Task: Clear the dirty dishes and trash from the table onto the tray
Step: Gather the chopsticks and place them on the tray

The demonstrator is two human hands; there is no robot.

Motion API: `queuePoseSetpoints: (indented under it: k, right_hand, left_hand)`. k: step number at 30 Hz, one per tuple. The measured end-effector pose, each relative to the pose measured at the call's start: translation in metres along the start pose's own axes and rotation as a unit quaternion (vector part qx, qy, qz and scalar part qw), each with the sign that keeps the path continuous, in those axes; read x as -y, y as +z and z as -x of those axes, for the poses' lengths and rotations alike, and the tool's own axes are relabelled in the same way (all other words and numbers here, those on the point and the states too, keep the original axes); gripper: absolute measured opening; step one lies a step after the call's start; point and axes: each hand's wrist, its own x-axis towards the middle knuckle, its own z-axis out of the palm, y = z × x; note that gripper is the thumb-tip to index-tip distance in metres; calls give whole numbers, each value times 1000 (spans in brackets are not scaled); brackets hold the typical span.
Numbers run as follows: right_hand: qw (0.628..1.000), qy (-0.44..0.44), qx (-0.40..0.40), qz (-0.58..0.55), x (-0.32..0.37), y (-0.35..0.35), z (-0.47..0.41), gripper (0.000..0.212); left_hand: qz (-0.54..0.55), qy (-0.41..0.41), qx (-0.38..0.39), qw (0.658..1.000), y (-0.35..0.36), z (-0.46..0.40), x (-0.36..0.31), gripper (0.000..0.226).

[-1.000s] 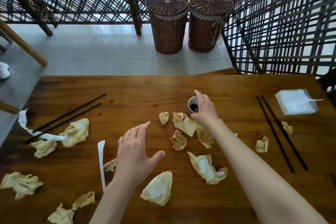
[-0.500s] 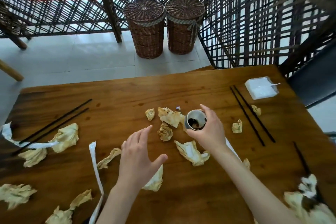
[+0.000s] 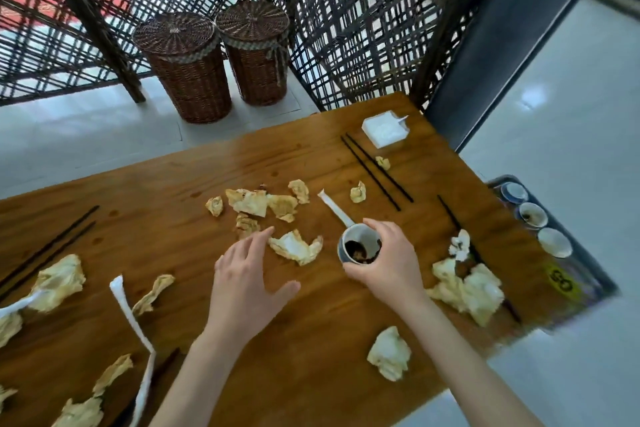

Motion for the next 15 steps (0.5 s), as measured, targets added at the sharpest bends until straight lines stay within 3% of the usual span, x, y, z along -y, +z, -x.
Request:
queuePoseSetpoints:
  k: [8,15]
  right_hand:
    - [999,44,-23,-14,-63,-66,39,80]
    - [998,54,-30,-22,-156,-144,62,82]
  left_hand:
    - [-14,56,32,998,29,20,-78,91]
    - [-25,59,42,997,89,45,-163,90]
